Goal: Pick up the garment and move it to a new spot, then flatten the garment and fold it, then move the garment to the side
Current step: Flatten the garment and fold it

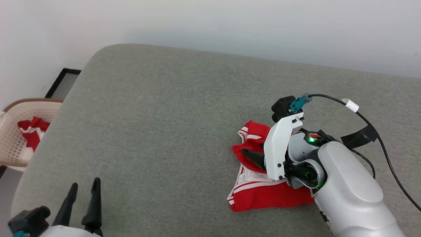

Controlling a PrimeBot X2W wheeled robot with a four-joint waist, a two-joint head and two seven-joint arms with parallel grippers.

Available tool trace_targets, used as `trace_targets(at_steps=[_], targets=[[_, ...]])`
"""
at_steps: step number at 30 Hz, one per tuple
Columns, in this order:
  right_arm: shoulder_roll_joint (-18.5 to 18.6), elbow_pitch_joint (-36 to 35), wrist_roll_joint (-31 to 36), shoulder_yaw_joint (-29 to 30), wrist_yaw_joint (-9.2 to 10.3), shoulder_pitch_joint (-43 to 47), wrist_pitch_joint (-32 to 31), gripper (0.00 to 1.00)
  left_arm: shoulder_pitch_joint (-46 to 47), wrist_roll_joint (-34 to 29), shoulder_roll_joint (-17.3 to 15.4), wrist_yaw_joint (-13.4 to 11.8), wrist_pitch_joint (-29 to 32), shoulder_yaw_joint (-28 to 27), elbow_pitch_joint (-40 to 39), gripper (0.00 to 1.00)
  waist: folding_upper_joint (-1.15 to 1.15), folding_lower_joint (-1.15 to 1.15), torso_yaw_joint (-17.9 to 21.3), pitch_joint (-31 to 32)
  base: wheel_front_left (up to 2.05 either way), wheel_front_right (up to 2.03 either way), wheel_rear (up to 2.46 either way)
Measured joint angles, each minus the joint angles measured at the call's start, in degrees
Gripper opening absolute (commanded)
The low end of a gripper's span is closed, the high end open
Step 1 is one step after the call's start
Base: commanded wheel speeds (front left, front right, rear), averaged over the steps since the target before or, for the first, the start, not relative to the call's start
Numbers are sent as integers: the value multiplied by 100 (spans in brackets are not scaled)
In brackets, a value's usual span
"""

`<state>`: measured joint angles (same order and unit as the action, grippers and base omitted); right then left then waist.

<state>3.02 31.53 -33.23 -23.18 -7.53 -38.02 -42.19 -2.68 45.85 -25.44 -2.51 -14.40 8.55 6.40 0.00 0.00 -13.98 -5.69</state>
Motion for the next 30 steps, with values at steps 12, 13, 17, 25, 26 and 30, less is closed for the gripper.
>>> trace_targets(at_steps=[12,13,17,25,26,30], targets=[[230,-1143,-357,213,0,177,57,100,-126,-10,-154,-65,3,-123,-146,100,0,0,510,89,0,0,0],[297,-1260,-386,253,0,240,133,100,-137,-11,-163,-80,10,-123,-157,100,0,0,562,94,0,0,0],[559,-1642,-589,359,0,515,414,100,-144,-21,-198,-103,12,-154,-186,100,0,0,771,113,0,0,0],[1352,-2040,-790,423,0,1094,1557,100,-260,-66,-271,-153,18,-220,-180,100,0,0,1199,177,0,0,0],[1480,-2048,-792,430,0,1160,1751,100,-276,-66,-278,-153,16,-237,-177,100,0,0,1249,189,0,0,0],[1894,-1994,-716,433,0,1359,2646,100,-382,-69,-294,-126,-9,-288,-146,100,0,0,1425,253,0,0,0]])
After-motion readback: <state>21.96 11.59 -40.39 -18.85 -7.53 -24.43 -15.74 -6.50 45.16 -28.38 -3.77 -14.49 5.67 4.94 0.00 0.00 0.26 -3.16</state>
